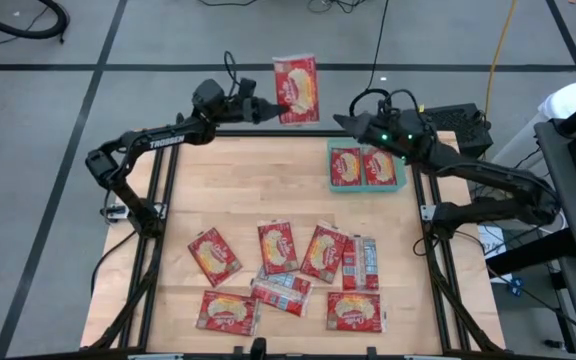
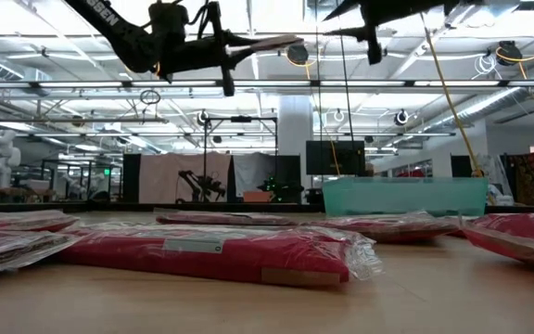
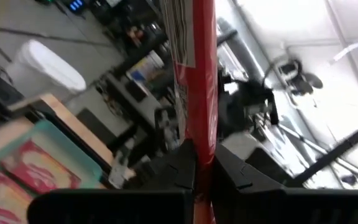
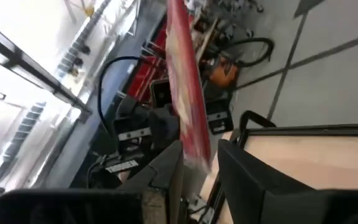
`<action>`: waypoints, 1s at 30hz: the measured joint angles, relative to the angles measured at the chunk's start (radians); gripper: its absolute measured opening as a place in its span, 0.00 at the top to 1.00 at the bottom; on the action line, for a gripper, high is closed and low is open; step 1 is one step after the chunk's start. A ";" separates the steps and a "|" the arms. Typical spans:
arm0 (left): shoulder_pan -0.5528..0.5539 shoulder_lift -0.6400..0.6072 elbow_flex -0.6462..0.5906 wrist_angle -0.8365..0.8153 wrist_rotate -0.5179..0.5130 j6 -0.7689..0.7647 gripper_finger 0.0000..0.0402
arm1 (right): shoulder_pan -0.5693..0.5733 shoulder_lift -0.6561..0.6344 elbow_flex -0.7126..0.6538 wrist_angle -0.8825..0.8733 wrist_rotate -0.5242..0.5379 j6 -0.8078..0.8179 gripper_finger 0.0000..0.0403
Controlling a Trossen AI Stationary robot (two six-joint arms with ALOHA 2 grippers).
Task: Sort popcorn bags into baskets
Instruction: Put the red popcorn bag into the light blue bin
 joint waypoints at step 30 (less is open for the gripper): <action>-0.207 0.000 0.001 -0.110 -0.165 0.094 0.94 | -0.175 0.150 0.342 -0.475 -0.502 -0.206 0.91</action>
